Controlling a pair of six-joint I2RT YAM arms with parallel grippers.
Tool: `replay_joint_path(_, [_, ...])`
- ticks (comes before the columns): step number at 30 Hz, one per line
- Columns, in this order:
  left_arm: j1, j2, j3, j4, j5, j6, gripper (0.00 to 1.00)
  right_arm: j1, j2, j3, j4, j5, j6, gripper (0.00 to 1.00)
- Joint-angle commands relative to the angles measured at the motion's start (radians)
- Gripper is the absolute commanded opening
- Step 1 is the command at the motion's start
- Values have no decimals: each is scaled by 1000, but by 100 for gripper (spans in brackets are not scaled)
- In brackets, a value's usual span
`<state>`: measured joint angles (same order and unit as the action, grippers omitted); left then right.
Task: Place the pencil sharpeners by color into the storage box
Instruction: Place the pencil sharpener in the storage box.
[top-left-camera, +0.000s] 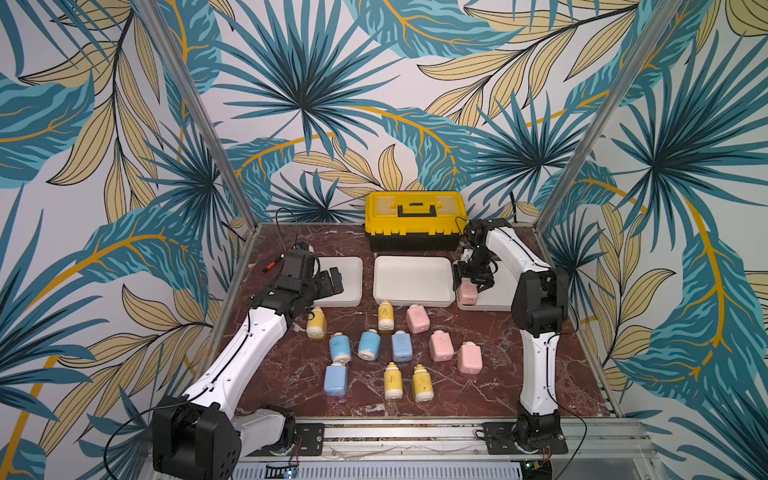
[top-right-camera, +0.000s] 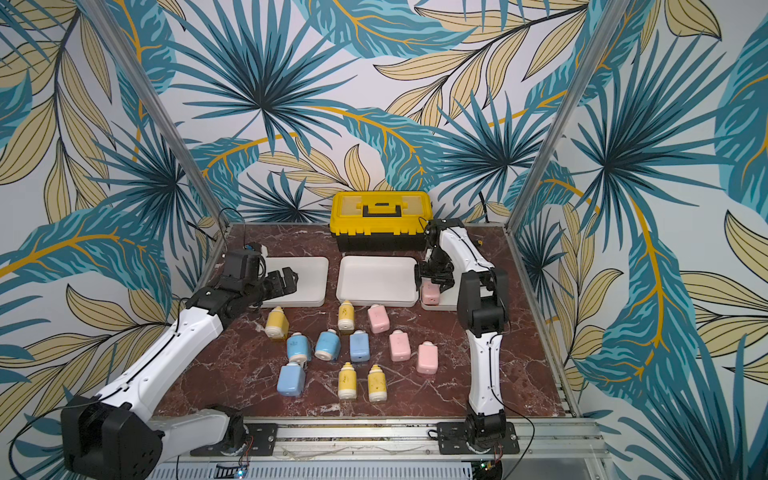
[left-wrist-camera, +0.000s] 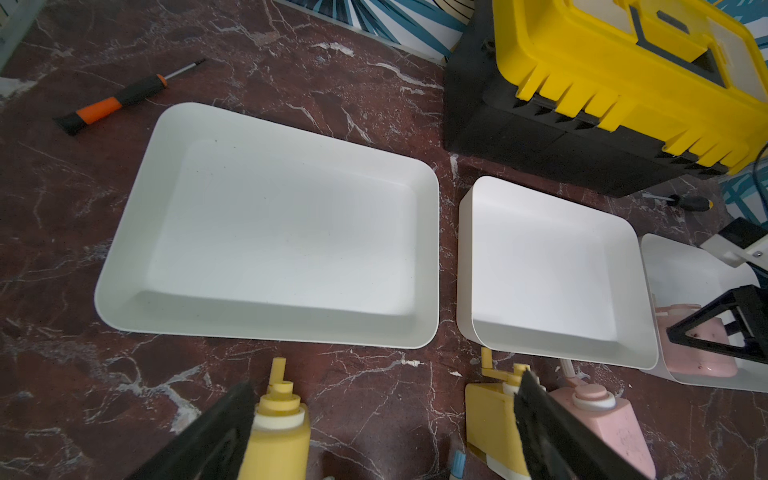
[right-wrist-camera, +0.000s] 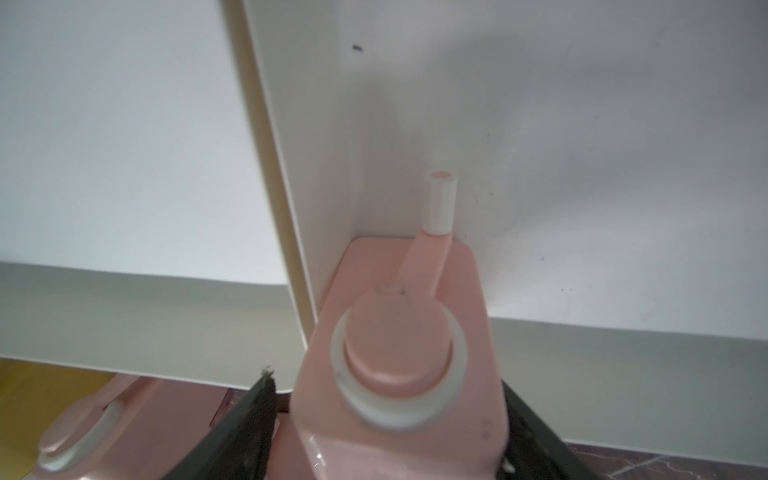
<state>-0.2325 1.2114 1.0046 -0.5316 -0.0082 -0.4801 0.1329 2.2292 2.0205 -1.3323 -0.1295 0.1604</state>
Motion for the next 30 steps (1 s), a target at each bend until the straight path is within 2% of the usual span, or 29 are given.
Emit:
replay_joint_path(1, [-3,-6,-6,-6,-18,6,99,4,-142,-10,16,-23,9,83])
replay_joint_path(9, [-3,-4,8,-5,-14,-2,99,8,-396,-58,-46,95,91,85])
replay_joint_path(11, [-3,-13,4,-5,-13,-7,99,34,-479,-137,-60,112,137,84])
replay_joint_path(15, [-3,-34,-8,-4,-14,-15,99,168,-635,-365,-70,156,252,84])
replay_joint_path(19, [-2,-45,-18,-5,-10,-21,99,294,-764,-627,17,117,412,82])
replay_joint_path(23, [-3,-59,-26,-5,-5,-29,99,376,-823,-765,50,119,505,81])
replay_joint_path(30, [-2,-74,-42,-5,-1,-41,99,398,-834,-910,145,83,554,80])
